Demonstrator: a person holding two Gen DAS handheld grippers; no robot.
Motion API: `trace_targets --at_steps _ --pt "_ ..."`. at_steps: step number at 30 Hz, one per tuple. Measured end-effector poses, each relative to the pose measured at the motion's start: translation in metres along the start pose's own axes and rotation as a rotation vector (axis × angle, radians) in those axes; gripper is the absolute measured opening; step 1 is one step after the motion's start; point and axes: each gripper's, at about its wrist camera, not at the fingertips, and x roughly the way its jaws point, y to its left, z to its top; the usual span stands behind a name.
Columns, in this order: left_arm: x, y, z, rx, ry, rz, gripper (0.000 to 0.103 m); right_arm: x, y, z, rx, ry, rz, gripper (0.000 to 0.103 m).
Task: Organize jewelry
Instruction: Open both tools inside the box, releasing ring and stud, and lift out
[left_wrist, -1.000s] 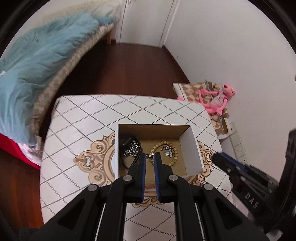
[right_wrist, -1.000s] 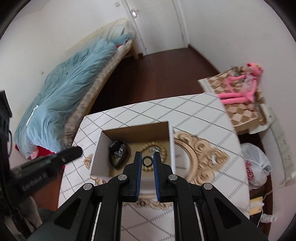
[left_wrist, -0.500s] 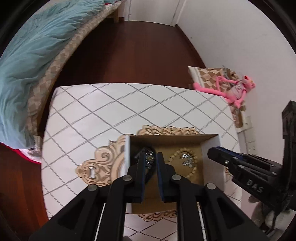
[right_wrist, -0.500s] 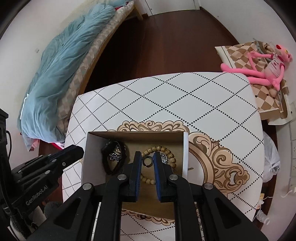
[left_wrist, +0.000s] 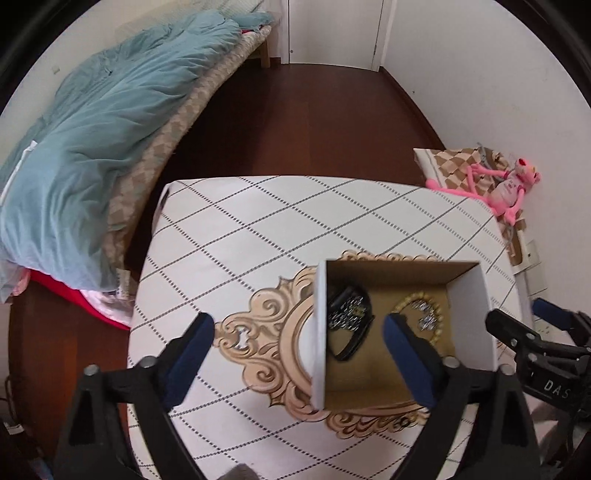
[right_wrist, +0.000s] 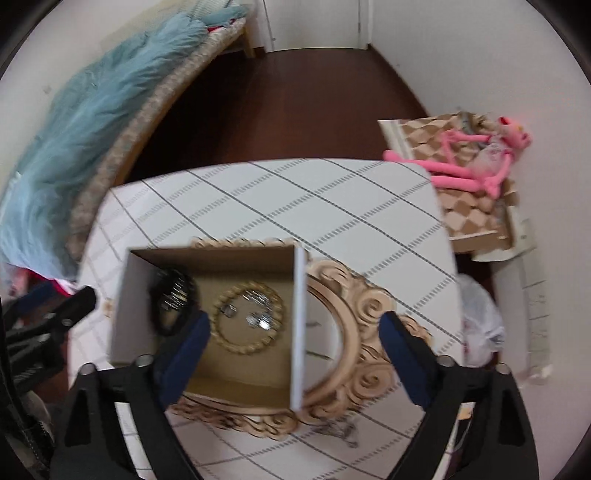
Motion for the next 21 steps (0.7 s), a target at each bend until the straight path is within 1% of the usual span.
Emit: trace_targets --at_steps 3,5,7,12,16,21 --pt "-0.002 -0.002 -0.011 0.011 -0.012 0.022 0.096 0.0 0.0 -0.013 -0.012 0.006 -0.035 0.097" --pt "-0.006 -0.004 -0.018 0.023 -0.03 0.035 0.099 -0.002 0.002 -0.021 -0.023 0.002 -0.06 0.099" --pt "-0.01 -0.005 -0.023 0.025 -0.033 0.029 0.099 -0.005 0.003 -0.028 -0.021 -0.007 -0.073 0.101" --pt "-0.028 -0.003 -0.032 0.01 -0.055 0.033 0.099 -0.025 0.009 -0.038 -0.019 -0.041 -0.077 0.101" --pt "-0.052 0.0 -0.039 0.01 -0.108 0.055 0.099 -0.049 0.014 -0.046 -0.021 -0.085 -0.077 0.101" --pt "-0.083 0.005 -0.05 -0.013 -0.146 0.036 0.099 -0.08 0.021 -0.06 -0.017 -0.136 -0.069 0.101"
